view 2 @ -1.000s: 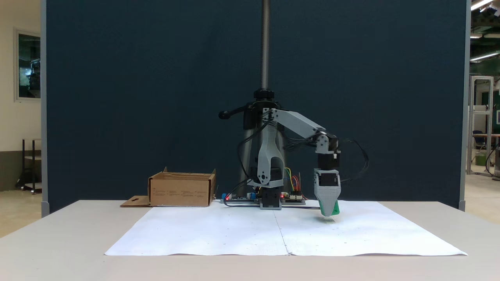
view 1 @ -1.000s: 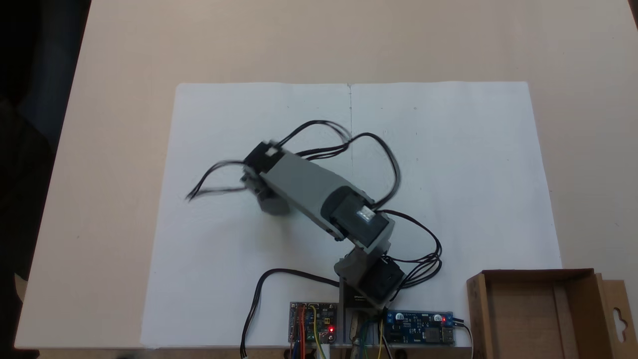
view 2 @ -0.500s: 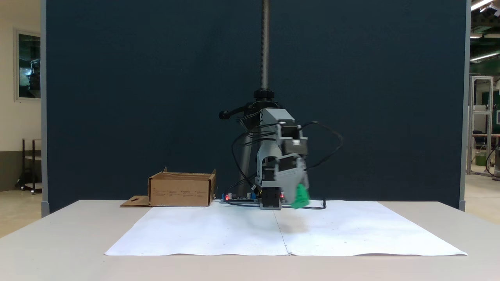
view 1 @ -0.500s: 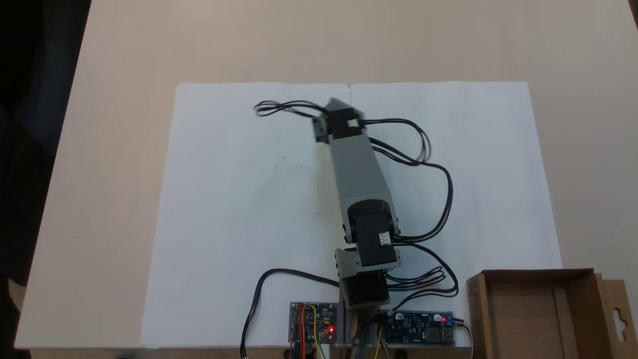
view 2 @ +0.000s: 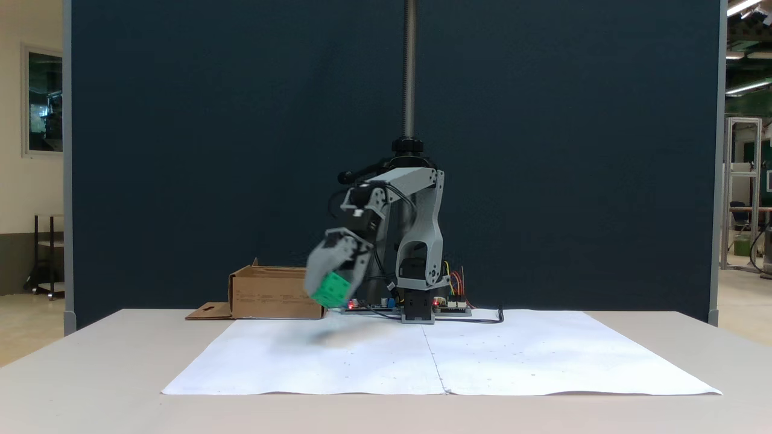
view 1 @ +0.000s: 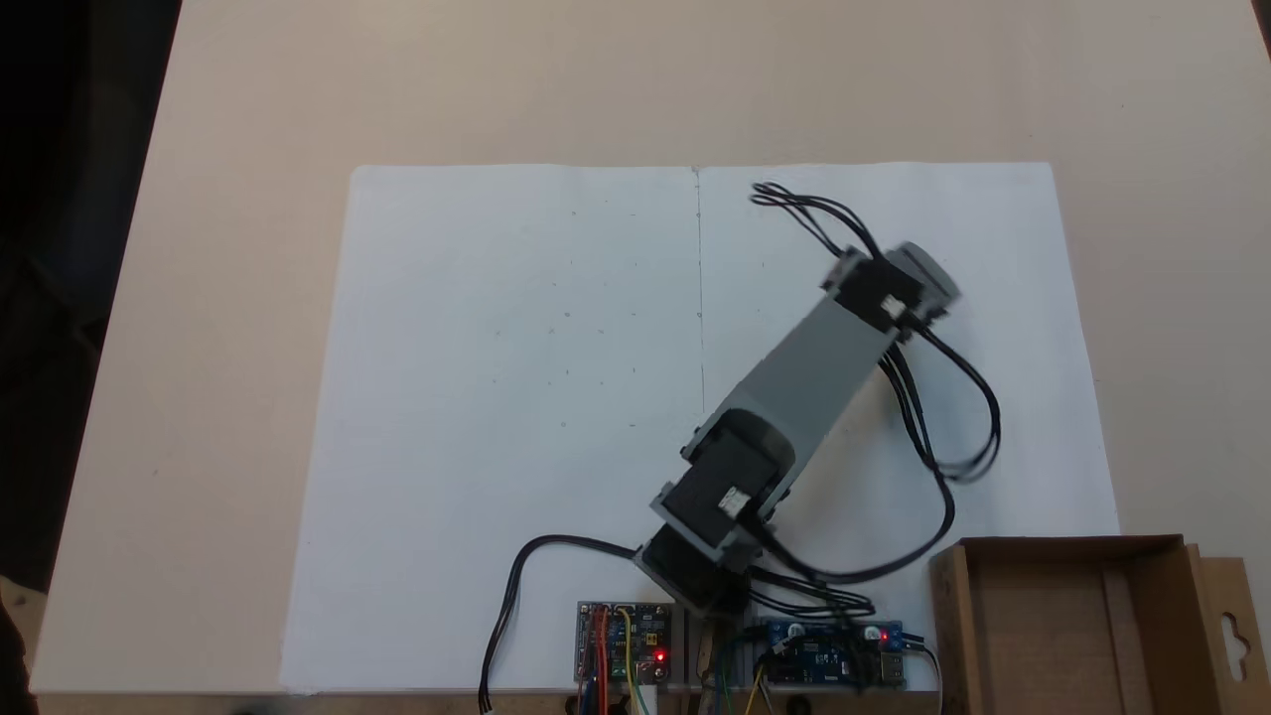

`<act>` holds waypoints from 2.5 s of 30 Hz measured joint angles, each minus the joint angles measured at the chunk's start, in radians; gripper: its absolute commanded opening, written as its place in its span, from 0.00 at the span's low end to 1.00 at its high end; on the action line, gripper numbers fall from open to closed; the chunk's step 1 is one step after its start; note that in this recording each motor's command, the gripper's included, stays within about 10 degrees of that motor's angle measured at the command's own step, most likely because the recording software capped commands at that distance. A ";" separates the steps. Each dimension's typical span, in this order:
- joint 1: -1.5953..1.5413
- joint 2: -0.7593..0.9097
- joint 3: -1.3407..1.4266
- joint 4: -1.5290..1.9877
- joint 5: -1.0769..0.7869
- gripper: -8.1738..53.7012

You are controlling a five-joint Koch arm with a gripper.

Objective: Grasp a green dice and put it in the bin.

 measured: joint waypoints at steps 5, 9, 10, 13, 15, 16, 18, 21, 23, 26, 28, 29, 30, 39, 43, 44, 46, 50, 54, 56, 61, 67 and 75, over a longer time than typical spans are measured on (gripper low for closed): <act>0.249 0.026 -0.031 0.000 -0.100 0.34; 0.459 0.061 -0.112 0.000 -0.118 0.34; 0.497 0.071 -0.114 0.000 -0.121 0.34; 0.652 0.101 -0.114 0.000 -0.164 0.34; 0.772 0.103 -0.114 0.000 -0.187 0.34; 0.795 0.103 -0.114 0.000 -0.195 0.34; 0.913 0.103 -0.114 0.003 -0.259 0.34; 0.977 0.103 -0.114 0.054 -0.311 0.34; 1.019 0.101 -0.114 0.094 -0.350 0.34; 1.051 0.087 -0.114 0.103 -0.387 0.34; 1.060 0.069 -0.114 0.103 -0.403 0.34; 1.060 0.040 -0.114 0.103 -0.433 0.34; 1.060 0.037 -0.114 0.103 -0.440 0.34; 1.103 -0.035 -0.114 0.100 -0.506 0.68; 1.108 -0.048 -0.114 0.100 -0.506 0.78; 1.108 -0.048 -0.114 0.100 -0.506 0.78; 1.108 -0.049 -0.114 0.100 -0.506 0.78; 1.108 -0.049 -0.114 0.100 -0.506 0.78; 1.091 -0.043 -0.114 0.100 -0.506 0.78; 1.034 0.000 -0.114 0.095 -0.495 0.78; 0.907 0.094 -0.172 0.095 -0.344 0.78; 0.537 0.198 -0.227 0.092 -0.189 0.80; 0.118 0.255 -0.252 0.032 -0.172 0.84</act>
